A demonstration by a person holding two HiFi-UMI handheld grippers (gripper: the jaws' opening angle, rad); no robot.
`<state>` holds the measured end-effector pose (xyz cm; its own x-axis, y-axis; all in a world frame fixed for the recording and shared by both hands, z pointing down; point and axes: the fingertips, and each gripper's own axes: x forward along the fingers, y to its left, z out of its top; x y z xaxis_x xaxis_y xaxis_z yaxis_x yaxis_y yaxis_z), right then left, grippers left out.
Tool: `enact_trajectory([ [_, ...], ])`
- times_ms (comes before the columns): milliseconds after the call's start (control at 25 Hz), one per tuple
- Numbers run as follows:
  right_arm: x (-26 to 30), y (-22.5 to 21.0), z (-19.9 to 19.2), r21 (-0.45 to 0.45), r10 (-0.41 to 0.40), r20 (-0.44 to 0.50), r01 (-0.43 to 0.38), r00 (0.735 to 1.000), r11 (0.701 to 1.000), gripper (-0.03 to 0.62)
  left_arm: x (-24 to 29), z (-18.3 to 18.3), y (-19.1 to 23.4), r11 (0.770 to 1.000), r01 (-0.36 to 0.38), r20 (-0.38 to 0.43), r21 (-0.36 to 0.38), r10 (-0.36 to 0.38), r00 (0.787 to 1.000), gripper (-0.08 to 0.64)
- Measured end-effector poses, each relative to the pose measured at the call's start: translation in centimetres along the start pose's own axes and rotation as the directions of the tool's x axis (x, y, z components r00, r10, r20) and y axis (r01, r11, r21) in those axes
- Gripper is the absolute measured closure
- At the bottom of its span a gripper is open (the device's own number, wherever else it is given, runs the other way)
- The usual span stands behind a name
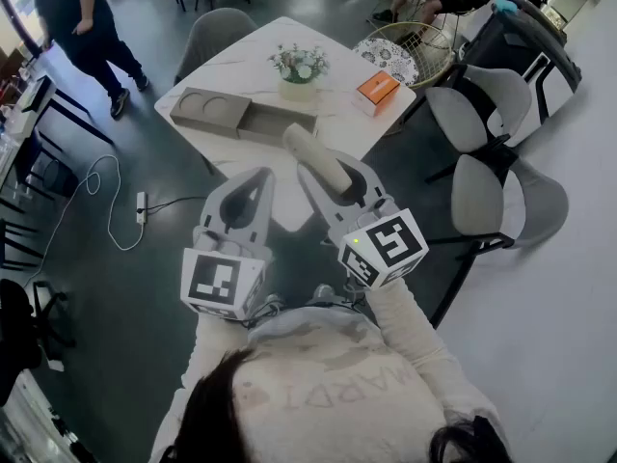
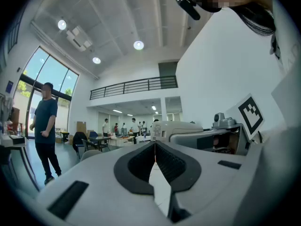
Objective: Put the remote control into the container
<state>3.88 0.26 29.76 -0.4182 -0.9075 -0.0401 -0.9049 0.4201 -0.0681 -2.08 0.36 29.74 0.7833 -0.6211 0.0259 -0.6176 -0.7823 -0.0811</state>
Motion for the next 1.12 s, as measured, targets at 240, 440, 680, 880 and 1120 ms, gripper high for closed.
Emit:
enact_trajectory([
  [240,0.2,-0.1,0.2,0.000,0.003,0.002,-0.003,1.000,1.000,0.474,0.2,0.1,0.2,1.000,0.002,-0.002,-0.002,-0.002,1.000,0.546],
  [440,0.2,0.0,0.1,0.000,0.005,0.000,-0.005,1.000,1.000,0.474,0.3,0.0,0.2,1.000,0.005,-0.004,0.003,-0.005,1.000,0.546],
  [680,0.3,0.1,0.1,0.003,0.000,-0.002,0.000,1.000,1.000,0.474,0.3,0.1,0.4,1.000,0.007,0.000,-0.002,-0.007,1.000,0.546],
  [880,0.7,0.3,-0.5,0.028,-0.016,-0.005,0.016,1.000,0.999,0.474,-0.1,-0.4,1.1,1.000,0.008,-0.004,-0.009,-0.008,1.000,0.546],
  [1120,1.3,0.8,-1.1,0.076,-0.035,-0.004,0.035,0.999,0.996,0.474,-1.3,-0.6,2.0,1.000,0.023,0.000,-0.015,-0.023,1.000,0.546],
])
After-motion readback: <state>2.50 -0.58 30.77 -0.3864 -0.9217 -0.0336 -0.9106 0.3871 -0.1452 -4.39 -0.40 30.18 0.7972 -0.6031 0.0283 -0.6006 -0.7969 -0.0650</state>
